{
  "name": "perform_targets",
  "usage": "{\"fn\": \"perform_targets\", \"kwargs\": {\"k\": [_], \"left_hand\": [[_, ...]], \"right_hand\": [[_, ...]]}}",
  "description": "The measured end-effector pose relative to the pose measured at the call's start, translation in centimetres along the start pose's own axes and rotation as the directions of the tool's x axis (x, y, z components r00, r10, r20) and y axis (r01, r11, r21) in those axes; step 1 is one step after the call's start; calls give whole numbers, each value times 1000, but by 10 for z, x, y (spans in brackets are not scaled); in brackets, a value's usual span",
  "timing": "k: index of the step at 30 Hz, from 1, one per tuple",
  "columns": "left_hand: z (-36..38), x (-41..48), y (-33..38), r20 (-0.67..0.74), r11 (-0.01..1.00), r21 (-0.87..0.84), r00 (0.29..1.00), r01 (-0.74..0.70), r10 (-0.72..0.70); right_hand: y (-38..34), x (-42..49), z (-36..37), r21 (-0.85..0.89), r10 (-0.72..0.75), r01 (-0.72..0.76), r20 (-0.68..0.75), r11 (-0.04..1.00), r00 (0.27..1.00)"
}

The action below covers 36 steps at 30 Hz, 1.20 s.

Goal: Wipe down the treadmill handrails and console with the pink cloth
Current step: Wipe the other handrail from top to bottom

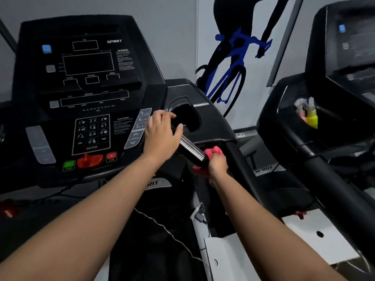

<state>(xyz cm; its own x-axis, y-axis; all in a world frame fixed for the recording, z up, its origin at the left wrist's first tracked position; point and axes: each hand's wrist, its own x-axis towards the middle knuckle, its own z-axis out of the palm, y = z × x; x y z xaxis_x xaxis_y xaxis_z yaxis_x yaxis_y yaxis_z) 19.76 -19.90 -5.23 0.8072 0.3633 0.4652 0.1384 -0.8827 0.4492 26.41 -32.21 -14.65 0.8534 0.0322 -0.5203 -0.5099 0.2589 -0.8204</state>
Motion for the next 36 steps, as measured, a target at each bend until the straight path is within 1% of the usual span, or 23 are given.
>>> {"fn": "perform_targets", "kwargs": {"k": [3, 7, 8, 9, 12, 14, 15, 16, 18, 19, 20, 21, 23, 24, 26, 27, 28, 29, 30, 31, 33, 35, 36], "left_hand": [[14, 8, -8, 2, 995, -95, 1000, -31, 31], [22, 11, -11, -53, 984, -175, 998, -34, 25], [23, 12, -12, -67, 983, -183, 997, -34, 22], [24, 12, -12, -77, 981, -192, 997, -33, 18], [26, 12, -13, -84, 980, -194, 996, -32, 16], [28, 11, -14, -98, 982, -186, 995, -40, 22], [28, 11, -14, -108, 982, -184, 994, -44, 24], [28, 12, -14, -115, 982, -183, 993, -43, 22], [29, 12, -12, -122, 983, -180, 992, -35, 13], [29, 12, -12, -126, 983, -179, 992, -32, 9], [29, 11, -11, -129, 984, -177, 992, -28, 5], [29, 11, -11, -132, 984, -176, 991, -22, -1], [28, 11, -10, -135, 985, -173, 991, -12, -12], [28, 11, -10, -127, 985, -170, 992, -4, -18], [26, 9, -8, -103, 985, -169, 994, 11, -29], [25, 8, -7, -91, 985, -169, 995, 16, -32], [23, 7, -7, -80, 985, -171, 996, 22, -36], [22, 6, -6, -70, 984, -173, 997, 29, -42], [21, 5, -5, -61, 984, -175, 997, 40, -51], [21, 5, -4, -56, 983, -176, 996, 51, -62], [20, 4, -1, -55, 983, -172, 995, 70, -81], [19, 3, 2, -54, 983, -161, 994, 90, -99], [19, 2, 4, -54, 982, -158, 993, 100, -109]], "right_hand": [[-4, 5, -4, 181, 101, -109, 51, 977, 994], [-10, 10, -3, 306, 183, -205, 100, 930, 978], [-8, 11, -3, 333, 197, -235, 144, 913, 970], [-5, 15, -4, 331, 204, -244, 154, 911, 967], [15, 46, -13, 274, 179, -208, 128, 939, 975], [3, 18, -14, 209, 187, -215, 144, 954, 972], [-6, 0, -13, 208, 187, -210, 125, 955, 974], [-8, -7, -14, 216, 219, -242, 122, 946, 968], [-3, -11, -15, 250, 312, -358, 205, 900, 928], [3, -12, -15, 232, 338, -391, 237, 891, 911], [8, -14, -15, 208, 362, -417, 255, 885, 897], [13, -20, -14, 193, 352, -406, 263, 893, 899], [20, -37, -9, -63, 270, -262, 257, 963, 928], [23, -45, -6, -160, 221, -182, 277, 970, 935], [27, -55, 0, -346, 181, -43, 377, 937, 909], [25, -58, -1, -478, 154, 78, 427, 875, 891], [20, -63, -4, -601, 117, 206, 454, 772, 883], [13, -65, -9, -671, 67, 313, 476, 672, 877], [3, -72, -16, -687, 10, 366, 477, 628, 879], [-6, -79, -24, -677, -58, 394, 462, 622, 885], [-20, -88, -40, -667, -237, 436, 372, 604, 897], [-31, -87, -51, -645, -447, 496, 256, 581, 857], [-35, -81, -54, -637, -519, 530, 230, 559, 823]]}}
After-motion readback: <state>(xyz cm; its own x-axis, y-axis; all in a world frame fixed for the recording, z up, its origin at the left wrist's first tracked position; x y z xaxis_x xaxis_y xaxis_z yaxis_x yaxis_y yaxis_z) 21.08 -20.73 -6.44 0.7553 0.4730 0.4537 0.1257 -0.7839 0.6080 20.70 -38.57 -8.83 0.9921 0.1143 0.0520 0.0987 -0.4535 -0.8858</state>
